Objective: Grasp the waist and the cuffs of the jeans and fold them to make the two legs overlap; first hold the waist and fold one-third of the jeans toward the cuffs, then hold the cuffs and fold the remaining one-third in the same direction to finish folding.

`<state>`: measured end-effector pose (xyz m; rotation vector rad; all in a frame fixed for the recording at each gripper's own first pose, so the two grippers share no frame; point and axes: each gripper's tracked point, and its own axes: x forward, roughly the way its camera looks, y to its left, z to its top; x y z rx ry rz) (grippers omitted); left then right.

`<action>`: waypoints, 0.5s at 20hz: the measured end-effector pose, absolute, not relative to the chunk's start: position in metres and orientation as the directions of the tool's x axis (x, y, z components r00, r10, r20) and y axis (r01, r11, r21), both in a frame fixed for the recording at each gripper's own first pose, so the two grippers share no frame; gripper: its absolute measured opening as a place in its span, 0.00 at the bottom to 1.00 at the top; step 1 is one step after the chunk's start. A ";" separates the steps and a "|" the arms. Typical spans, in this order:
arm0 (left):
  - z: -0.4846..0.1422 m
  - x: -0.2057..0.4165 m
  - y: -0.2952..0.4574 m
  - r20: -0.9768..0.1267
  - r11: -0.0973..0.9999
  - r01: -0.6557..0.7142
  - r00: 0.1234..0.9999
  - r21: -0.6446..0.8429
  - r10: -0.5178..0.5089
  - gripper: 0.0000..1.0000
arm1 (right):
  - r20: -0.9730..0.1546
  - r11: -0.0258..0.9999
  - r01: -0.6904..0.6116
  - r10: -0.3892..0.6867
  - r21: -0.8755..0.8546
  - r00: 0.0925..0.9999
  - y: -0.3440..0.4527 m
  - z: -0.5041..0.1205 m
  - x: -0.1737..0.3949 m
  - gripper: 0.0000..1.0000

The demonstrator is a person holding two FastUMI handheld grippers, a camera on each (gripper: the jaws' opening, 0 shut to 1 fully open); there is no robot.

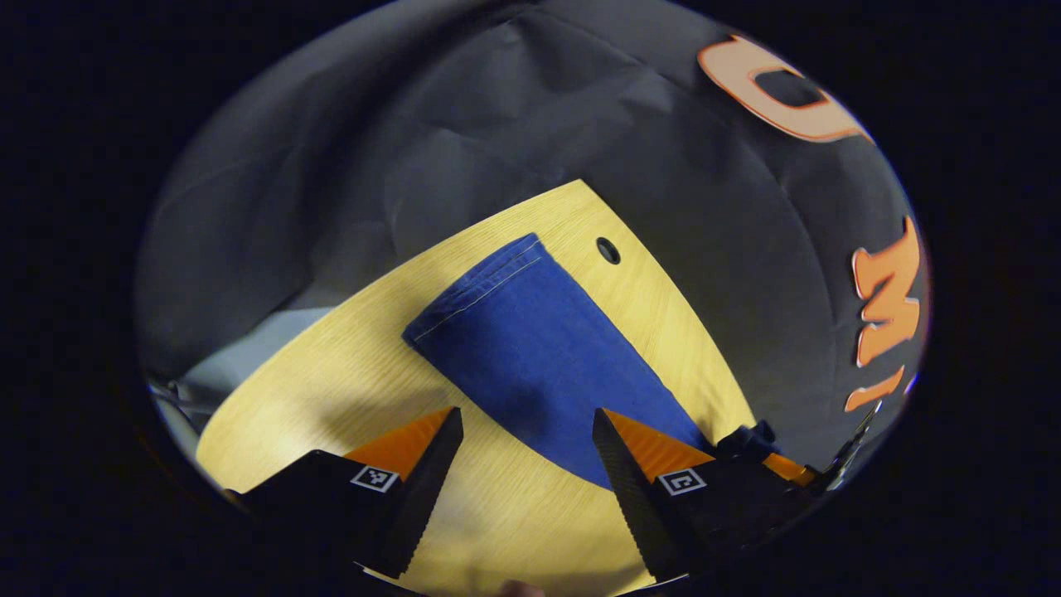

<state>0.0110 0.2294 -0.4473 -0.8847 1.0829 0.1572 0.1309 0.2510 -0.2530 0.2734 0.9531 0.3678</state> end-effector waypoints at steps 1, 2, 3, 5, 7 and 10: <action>-0.453 0.008 0.234 -0.819 0.628 -0.545 0.489 -0.555 -0.299 0.98 | -0.730 0.900 -0.191 0.430 0.392 0.532 0.257 -0.248 0.132 0.36; -0.458 0.007 0.236 -0.823 0.603 -0.572 0.481 -0.556 -0.303 0.98 | -0.722 0.900 -0.203 0.431 0.385 0.542 0.261 -0.245 0.131 0.45; -0.464 0.007 0.238 -0.825 0.577 -0.597 0.475 -0.557 -0.306 0.98 | -0.721 0.903 -0.217 0.427 0.371 0.545 0.261 -0.244 0.131 0.49; -0.479 0.010 0.241 -0.827 0.532 -0.635 0.469 -0.560 -0.310 0.98 | -0.717 0.906 -0.227 0.421 0.357 0.556 0.252 -0.241 0.133 0.55; -0.478 0.025 0.246 -0.803 0.488 -0.640 0.511 -0.594 -0.307 0.94 | -0.717 0.916 -0.219 0.400 0.337 0.571 0.247 -0.240 0.133 0.70; -0.487 0.046 0.243 -0.782 0.486 -0.617 0.540 -0.619 -0.311 0.92 | -0.715 0.937 -0.185 0.347 0.298 0.606 0.225 -0.230 0.132 0.80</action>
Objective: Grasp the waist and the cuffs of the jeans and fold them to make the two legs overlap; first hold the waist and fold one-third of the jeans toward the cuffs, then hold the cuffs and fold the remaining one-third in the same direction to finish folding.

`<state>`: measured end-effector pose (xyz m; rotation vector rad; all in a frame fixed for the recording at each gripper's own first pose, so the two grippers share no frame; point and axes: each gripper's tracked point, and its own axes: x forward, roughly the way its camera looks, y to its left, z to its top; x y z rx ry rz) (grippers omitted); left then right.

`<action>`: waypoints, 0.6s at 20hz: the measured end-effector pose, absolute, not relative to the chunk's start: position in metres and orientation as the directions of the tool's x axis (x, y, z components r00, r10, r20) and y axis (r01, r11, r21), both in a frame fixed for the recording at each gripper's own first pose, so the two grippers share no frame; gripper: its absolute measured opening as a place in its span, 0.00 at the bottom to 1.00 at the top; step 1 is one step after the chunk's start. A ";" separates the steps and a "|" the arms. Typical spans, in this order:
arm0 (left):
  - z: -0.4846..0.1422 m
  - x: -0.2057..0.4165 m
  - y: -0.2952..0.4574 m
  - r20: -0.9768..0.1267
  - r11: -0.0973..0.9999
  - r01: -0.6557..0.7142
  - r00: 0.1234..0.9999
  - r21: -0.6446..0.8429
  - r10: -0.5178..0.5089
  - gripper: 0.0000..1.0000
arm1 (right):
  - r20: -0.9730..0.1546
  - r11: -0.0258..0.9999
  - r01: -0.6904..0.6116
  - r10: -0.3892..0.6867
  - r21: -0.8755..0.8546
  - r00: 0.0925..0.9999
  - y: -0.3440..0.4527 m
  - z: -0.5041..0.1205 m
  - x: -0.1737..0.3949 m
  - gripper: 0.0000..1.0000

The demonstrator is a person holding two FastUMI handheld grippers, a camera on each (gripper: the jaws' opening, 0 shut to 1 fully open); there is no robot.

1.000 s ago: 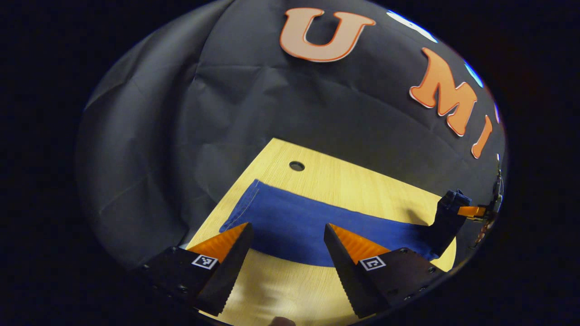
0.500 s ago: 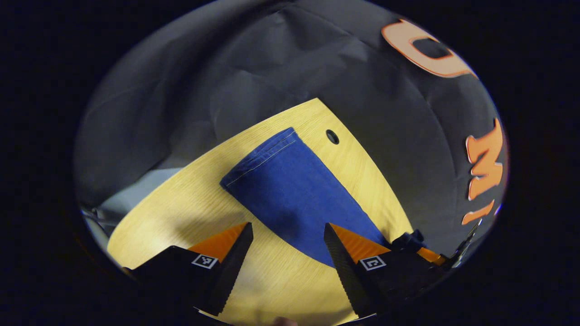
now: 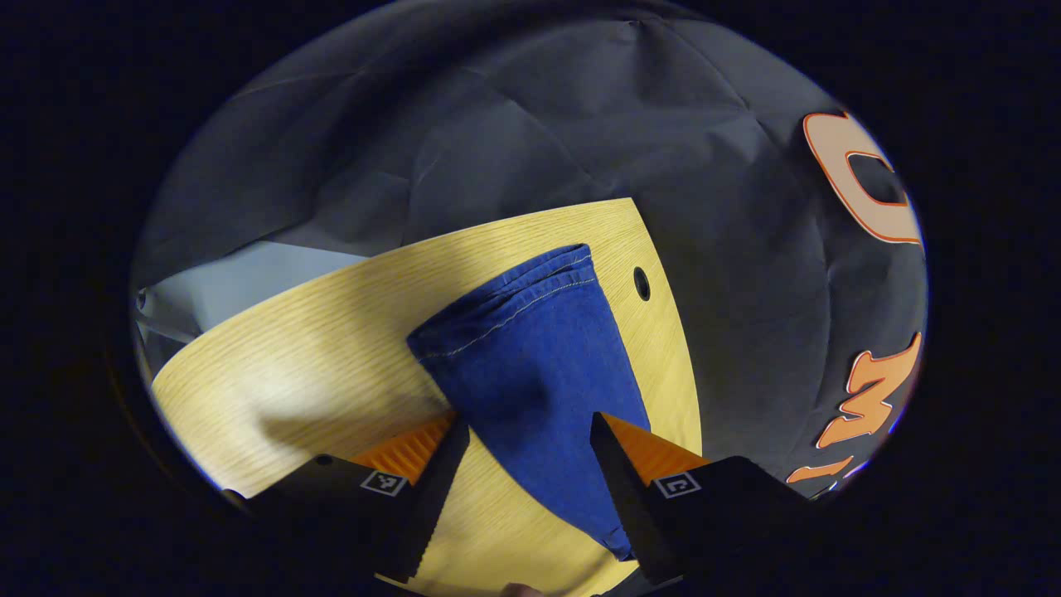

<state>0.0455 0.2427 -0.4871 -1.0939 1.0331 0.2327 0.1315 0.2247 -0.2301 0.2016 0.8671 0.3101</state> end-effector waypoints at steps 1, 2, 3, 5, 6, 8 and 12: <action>-0.489 0.051 0.241 -0.774 0.491 -0.604 0.549 -0.628 -0.314 0.88 | -0.712 0.938 -0.169 0.342 0.304 0.614 0.213 -0.227 0.129 0.81; -0.490 0.058 0.237 -0.763 0.489 -0.592 0.563 -0.641 -0.318 0.88 | -0.712 0.941 -0.147 0.327 0.304 0.621 0.203 -0.224 0.126 0.82; -0.490 0.065 0.235 -0.744 0.477 -0.579 0.584 -0.662 -0.324 0.85 | -0.707 0.942 -0.130 0.320 0.311 0.630 0.197 -0.220 0.124 0.82; -0.494 0.076 0.230 -0.724 0.465 -0.563 0.607 -0.683 -0.328 0.81 | -0.706 0.950 -0.097 0.287 0.297 0.647 0.179 -0.217 0.120 0.83; -0.499 0.076 0.230 -0.733 0.474 -0.568 0.597 -0.673 -0.325 0.79 | -0.705 0.954 -0.084 0.271 0.289 0.656 0.171 -0.215 0.117 0.83; -0.505 0.071 0.232 -0.750 0.485 -0.580 0.578 -0.654 -0.321 0.51 | -0.700 0.957 -0.053 0.245 0.284 0.670 0.153 -0.211 0.110 0.83; -0.491 0.069 0.233 -0.742 0.464 -0.588 0.596 -0.663 -0.306 0.08 | -0.685 0.955 -0.004 0.215 0.296 0.696 0.127 -0.204 0.100 0.83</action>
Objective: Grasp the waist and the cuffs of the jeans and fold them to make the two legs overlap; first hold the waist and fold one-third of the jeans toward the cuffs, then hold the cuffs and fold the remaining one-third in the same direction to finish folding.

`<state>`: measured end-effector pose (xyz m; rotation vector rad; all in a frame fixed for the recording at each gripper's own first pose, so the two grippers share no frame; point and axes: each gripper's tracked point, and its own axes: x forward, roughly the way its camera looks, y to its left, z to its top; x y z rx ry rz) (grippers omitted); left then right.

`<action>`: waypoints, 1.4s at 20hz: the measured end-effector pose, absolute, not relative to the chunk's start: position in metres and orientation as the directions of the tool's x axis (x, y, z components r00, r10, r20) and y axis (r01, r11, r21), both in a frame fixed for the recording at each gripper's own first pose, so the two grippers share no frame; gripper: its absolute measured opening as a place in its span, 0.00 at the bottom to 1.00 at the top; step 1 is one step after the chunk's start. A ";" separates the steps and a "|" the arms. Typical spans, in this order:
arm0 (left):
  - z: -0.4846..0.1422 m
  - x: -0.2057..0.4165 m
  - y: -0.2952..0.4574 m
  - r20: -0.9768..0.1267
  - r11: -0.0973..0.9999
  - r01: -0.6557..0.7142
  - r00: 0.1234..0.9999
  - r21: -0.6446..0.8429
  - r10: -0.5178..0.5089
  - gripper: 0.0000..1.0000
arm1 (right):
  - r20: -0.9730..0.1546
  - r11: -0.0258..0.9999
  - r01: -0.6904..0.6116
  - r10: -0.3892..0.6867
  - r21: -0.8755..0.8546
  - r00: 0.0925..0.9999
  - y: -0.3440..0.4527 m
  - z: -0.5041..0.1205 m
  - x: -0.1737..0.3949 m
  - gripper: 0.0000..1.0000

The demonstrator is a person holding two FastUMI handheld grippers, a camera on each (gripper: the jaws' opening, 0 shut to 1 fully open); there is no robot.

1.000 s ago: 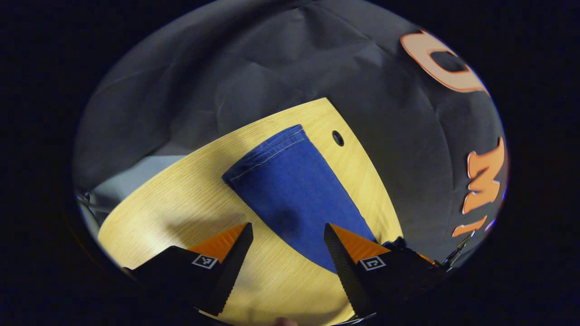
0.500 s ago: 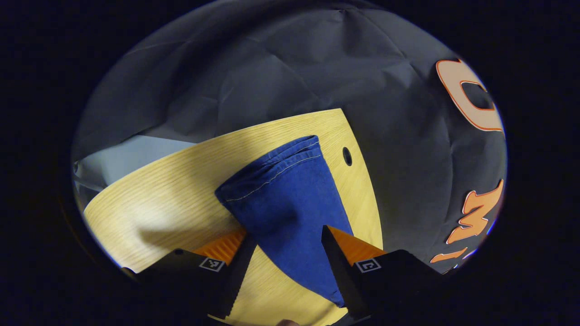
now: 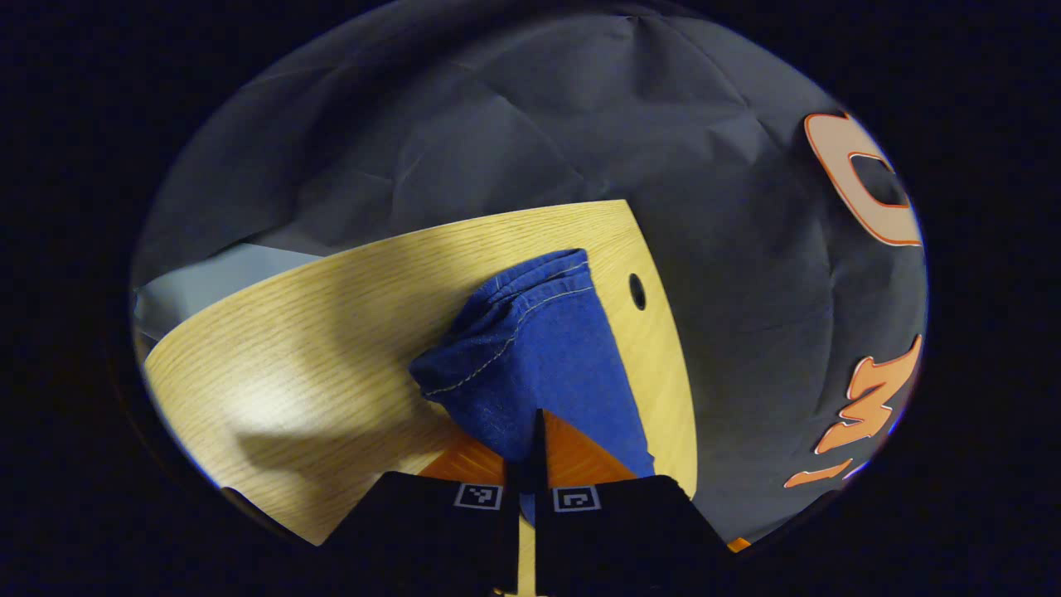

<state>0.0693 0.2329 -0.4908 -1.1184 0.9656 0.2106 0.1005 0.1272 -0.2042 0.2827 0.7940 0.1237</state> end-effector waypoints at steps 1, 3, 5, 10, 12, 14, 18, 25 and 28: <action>-0.473 0.056 0.235 -0.742 0.484 -0.575 0.602 -0.660 -0.296 0.08 | -0.679 0.955 0.000 0.211 0.297 0.703 0.122 -0.202 0.100 0.83; -0.462 0.074 0.228 -0.708 0.525 -0.510 0.639 -0.682 -0.300 0.02 | -0.663 0.952 -0.001 0.214 0.307 0.717 0.115 -0.198 0.100 0.84; -0.437 0.081 0.221 -0.687 0.573 -0.456 0.668 -0.681 -0.284 0.02 | -0.640 0.947 -0.013 0.228 0.322 0.734 0.111 -0.192 0.100 0.85; -0.367 0.086 0.187 -0.627 0.648 -0.339 0.728 -0.682 -0.278 0.02 | -0.614 0.940 -0.063 0.270 0.337 0.741 0.091 -0.188 0.101 0.91; -0.340 0.088 0.169 -0.599 0.678 -0.284 0.748 -0.678 -0.286 0.02 | -0.606 0.938 -0.077 0.280 0.338 0.745 0.081 -0.187 0.104 0.93; -0.310 0.089 0.146 -0.568 0.713 -0.217 0.768 -0.667 -0.297 0.02 | -0.593 0.932 -0.094 0.298 0.350 0.748 0.074 -0.185 0.106 0.95; -0.261 0.095 0.081 -0.518 0.783 -0.062 0.782 -0.619 -0.347 0.02 | -0.577 0.923 -0.114 0.322 0.367 0.751 0.057 -0.184 0.108 0.96; -0.232 0.096 -0.043 -0.538 0.871 0.161 0.730 -0.464 -0.422 0.02 | -0.559 0.910 -0.135 0.352 0.393 0.751 0.028 -0.187 0.107 0.97; -0.237 0.092 -0.087 -0.573 0.895 0.234 0.701 -0.379 -0.425 0.04 | -0.556 0.904 -0.136 0.361 0.404 0.749 0.014 -0.191 0.108 0.97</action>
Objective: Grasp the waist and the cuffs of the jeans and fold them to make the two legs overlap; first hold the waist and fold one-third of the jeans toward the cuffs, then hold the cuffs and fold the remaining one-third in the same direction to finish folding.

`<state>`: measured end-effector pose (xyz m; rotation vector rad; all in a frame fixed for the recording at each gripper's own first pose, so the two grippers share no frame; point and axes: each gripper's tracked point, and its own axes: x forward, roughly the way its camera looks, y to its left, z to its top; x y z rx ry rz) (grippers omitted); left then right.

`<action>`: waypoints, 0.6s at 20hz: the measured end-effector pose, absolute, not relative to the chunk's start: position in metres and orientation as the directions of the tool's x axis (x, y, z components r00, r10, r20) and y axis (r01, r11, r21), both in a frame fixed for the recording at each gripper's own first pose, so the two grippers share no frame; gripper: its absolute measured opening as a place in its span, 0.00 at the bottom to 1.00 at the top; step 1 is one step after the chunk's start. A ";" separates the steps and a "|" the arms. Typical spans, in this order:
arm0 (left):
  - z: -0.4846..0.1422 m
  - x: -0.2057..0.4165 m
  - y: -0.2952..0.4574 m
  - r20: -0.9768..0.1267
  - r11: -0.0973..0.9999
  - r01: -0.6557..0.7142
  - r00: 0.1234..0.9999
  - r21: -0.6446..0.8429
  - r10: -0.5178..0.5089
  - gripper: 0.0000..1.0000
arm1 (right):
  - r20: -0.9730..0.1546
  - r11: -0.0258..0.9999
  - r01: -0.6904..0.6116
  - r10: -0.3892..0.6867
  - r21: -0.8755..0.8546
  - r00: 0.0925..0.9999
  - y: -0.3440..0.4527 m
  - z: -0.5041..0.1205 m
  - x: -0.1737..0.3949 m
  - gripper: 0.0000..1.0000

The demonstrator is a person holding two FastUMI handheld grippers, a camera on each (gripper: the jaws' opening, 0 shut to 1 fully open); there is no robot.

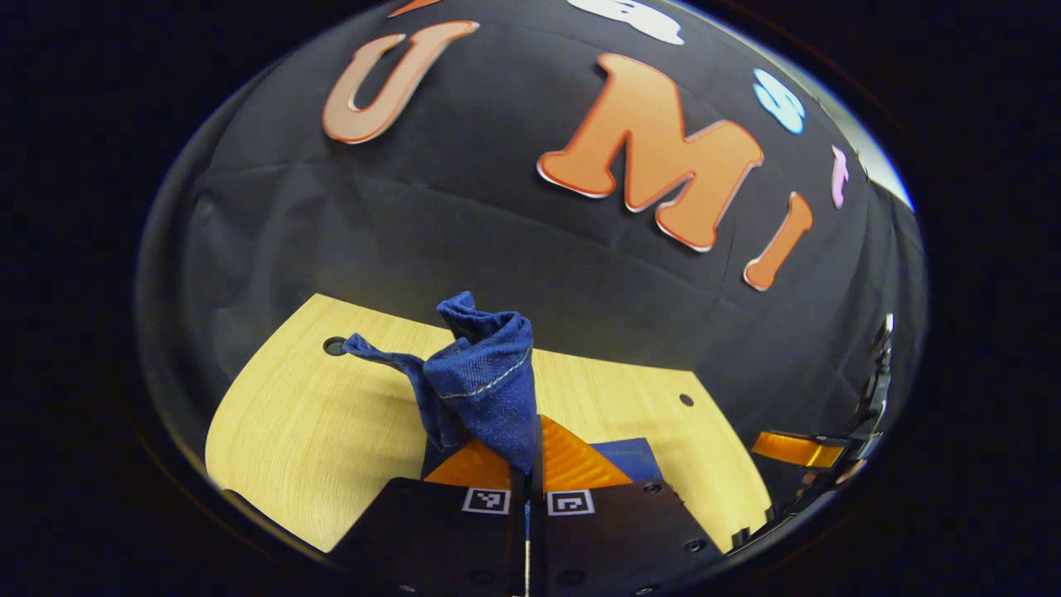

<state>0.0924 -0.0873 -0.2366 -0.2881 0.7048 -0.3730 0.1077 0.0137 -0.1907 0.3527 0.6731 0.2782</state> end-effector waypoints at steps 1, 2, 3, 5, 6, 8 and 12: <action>-0.240 0.091 -0.099 -0.591 0.906 0.246 0.692 -0.345 -0.414 0.02 | -0.558 0.907 -0.132 0.355 0.400 0.750 0.008 -0.192 0.109 0.97; -0.242 0.089 -0.113 -0.601 0.906 0.275 0.680 -0.321 -0.420 0.02 | -0.552 0.907 -0.135 0.355 0.400 0.755 0.004 -0.191 0.111 0.97; -0.245 0.087 -0.129 -0.609 0.904 0.303 0.668 -0.303 -0.428 0.03 | -0.551 0.909 -0.131 0.349 0.397 0.758 -0.001 -0.191 0.112 0.97; -0.236 0.076 -0.158 -0.605 0.879 0.370 0.639 -0.300 -0.476 0.10 | -0.546 0.907 -0.131 0.351 0.399 0.761 -0.010 -0.192 0.114 0.97; -0.233 0.074 -0.174 -0.587 0.864 0.397 0.635 -0.309 -0.502 0.14 | -0.546 0.908 -0.129 0.348 0.398 0.762 -0.015 -0.194 0.115 0.97; -0.224 0.062 -0.192 -0.572 0.841 0.444 0.620 -0.309 -0.537 0.27 | -0.544 0.909 -0.126 0.344 0.398 0.765 -0.022 -0.195 0.117 0.97; -0.202 0.054 -0.197 -0.510 0.818 0.468 0.639 -0.335 -0.575 0.40 | -0.527 0.910 -0.123 0.335 0.396 0.781 -0.030 -0.191 0.123 0.97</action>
